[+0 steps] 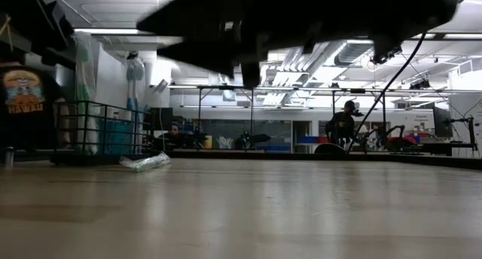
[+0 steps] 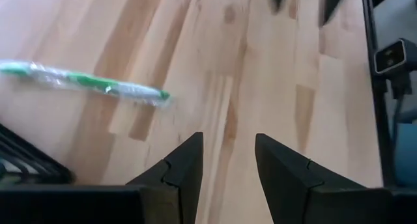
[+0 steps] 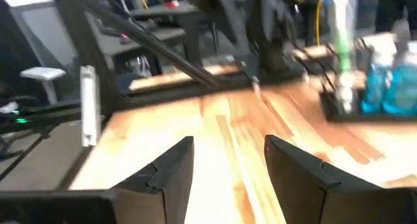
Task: Pick & Place toothbrushing station
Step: Put the green toothbrush into the black wire organizer
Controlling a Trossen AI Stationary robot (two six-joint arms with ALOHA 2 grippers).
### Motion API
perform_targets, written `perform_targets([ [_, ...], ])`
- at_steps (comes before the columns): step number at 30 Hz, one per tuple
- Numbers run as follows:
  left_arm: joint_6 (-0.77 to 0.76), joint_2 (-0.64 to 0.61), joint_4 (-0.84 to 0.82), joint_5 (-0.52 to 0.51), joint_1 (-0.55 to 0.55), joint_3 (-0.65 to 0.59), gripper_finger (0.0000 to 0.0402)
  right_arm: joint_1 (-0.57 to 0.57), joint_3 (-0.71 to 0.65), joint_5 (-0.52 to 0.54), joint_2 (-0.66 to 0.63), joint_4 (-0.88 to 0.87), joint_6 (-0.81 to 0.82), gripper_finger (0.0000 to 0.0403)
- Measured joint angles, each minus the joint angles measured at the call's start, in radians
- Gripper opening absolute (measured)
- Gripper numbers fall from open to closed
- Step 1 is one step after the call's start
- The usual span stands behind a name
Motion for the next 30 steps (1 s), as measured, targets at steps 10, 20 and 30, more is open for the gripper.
perform_targets([
  [10, 0.196, 0.008, 0.146, -0.202, -0.064, 0.0, 0.0135, -0.142, 0.002, -0.191, -0.001, -0.079, 0.166, 0.0179],
  [20, 0.346, 0.06, 0.187, -0.336, -0.086, 0.0, 0.0135, -0.229, 0.117, -0.445, -0.001, -0.205, 0.154, 0.0179],
  [30, 0.348, 0.168, 0.201, -0.41, -0.086, 0.0, 0.0135, -0.232, 0.147, -0.121, -0.001, -0.365, 0.152, 0.0179],
])
